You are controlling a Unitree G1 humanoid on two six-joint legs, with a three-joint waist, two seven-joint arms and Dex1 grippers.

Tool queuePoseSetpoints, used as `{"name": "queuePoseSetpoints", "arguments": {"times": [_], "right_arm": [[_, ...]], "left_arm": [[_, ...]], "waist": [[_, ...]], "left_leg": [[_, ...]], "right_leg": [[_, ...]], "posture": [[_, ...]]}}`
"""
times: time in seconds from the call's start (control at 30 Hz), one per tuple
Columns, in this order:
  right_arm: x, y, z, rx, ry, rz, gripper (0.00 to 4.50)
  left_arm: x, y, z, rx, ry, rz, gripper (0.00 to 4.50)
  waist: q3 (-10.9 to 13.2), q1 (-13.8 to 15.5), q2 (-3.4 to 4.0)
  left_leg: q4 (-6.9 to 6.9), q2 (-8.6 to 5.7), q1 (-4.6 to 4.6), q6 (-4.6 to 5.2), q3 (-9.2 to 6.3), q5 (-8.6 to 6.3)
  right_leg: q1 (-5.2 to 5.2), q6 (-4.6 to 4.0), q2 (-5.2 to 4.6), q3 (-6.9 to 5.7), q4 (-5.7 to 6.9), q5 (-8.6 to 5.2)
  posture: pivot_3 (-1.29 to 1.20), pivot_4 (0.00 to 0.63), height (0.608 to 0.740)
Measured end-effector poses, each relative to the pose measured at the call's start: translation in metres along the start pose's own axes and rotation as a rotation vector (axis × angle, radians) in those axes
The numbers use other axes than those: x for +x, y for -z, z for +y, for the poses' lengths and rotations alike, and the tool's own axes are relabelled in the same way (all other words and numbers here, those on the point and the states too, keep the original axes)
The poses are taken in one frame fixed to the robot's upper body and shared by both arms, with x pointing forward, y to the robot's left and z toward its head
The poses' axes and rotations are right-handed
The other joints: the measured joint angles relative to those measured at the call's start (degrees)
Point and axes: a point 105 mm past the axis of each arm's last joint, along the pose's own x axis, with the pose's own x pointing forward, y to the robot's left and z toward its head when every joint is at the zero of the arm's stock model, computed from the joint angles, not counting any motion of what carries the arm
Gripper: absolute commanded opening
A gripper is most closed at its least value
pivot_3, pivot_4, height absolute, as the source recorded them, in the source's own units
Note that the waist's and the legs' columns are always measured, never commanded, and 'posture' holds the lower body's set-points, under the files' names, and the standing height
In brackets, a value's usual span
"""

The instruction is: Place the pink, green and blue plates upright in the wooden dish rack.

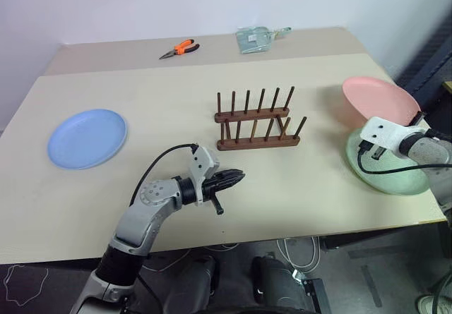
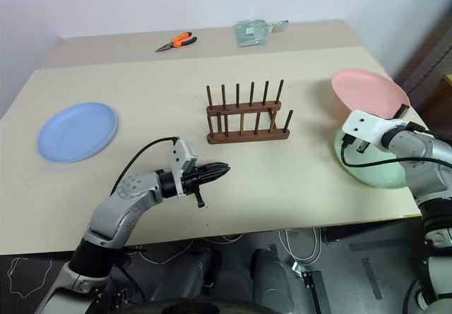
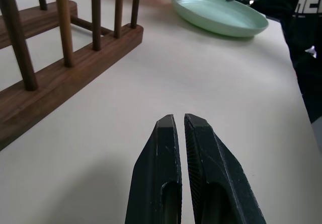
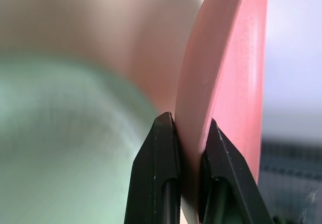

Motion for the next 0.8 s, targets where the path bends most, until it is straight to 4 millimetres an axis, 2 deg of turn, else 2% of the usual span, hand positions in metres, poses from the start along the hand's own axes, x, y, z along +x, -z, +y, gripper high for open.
{"name": "queuePoseSetpoints", "arguments": {"times": [0.07,0.1,0.17,0.23,0.33,0.47,0.8], "right_arm": [[-0.009,-0.046,-0.016,0.195,0.070,-0.195,0.06],[-0.018,-0.077,-0.024,0.396,0.100,-0.347,0.06],[-0.035,-0.127,-0.028,0.676,0.048,-0.591,0.06],[-0.052,-0.157,-0.025,0.869,-0.050,-0.737,0.06],[-0.056,-0.163,-0.023,1.079,-0.101,-0.765,0.06],[-0.053,-0.163,-0.016,1.224,-0.137,-0.731,0.06],[-0.055,-0.168,-0.011,1.285,-0.170,-0.720,0.06]], "left_arm": [[-0.002,-0.003,0.004,0.003,-0.024,-0.014,0.24],[-0.002,-0.007,0.007,0.008,-0.037,-0.031,0.24],[-0.001,-0.014,0.010,0.025,-0.052,-0.061,0.24],[-0.002,-0.019,0.012,0.043,-0.061,-0.081,0.24],[-0.005,-0.017,0.016,0.045,-0.076,-0.074,0.24],[-0.006,-0.017,0.017,0.049,-0.080,-0.077,0.24],[-0.008,-0.013,0.017,0.043,-0.088,-0.066,0.24]], "waist": [[0.0,-0.5,-0.05],[0.1,-0.8,-0.08],[0.1,-1.2,-0.11],[0.1,-1.1,-0.16],[0.1,-1.0,-0.16],[0.1,-1.3,-0.15],[0.1,-1.4,-0.13]], "left_leg": [[-0.01,0.06,0.01,0.01,0.01,-0.01],[-0.02,0.09,0.03,0.01,-0.03,-0.01],[0.01,0.10,0.02,0.01,-0.07,-0.01],[0.04,0.04,0.01,0.04,-0.11,-0.03],[0.09,-0.05,-0.04,0.13,-0.10,-0.08],[0.03,-0.03,-0.04,0.14,-0.09,-0.08],[0.02,-0.01,-0.04,0.14,-0.07,-0.08]], "right_leg": [[-0.02,0.00,0.06,0.06,0.05,0.01],[-0.02,0.00,0.08,0.06,0.08,0.00],[-0.01,0.00,0.09,0.03,0.13,0.00],[0.03,0.01,0.04,0.00,0.09,0.00],[0.04,0.01,-0.04,0.01,0.02,0.01],[-0.02,0.01,-0.04,0.01,0.02,0.01],[-0.06,0.01,-0.03,0.01,0.06,0.01]], "posture": [[0.00,0.150,0.740],[0.00,0.150,0.740],[0.00,0.150,0.740],[0.00,0.150,0.740],[0.00,0.150,0.740],[0.00,0.150,0.740],[0.00,0.150,0.740]]}}
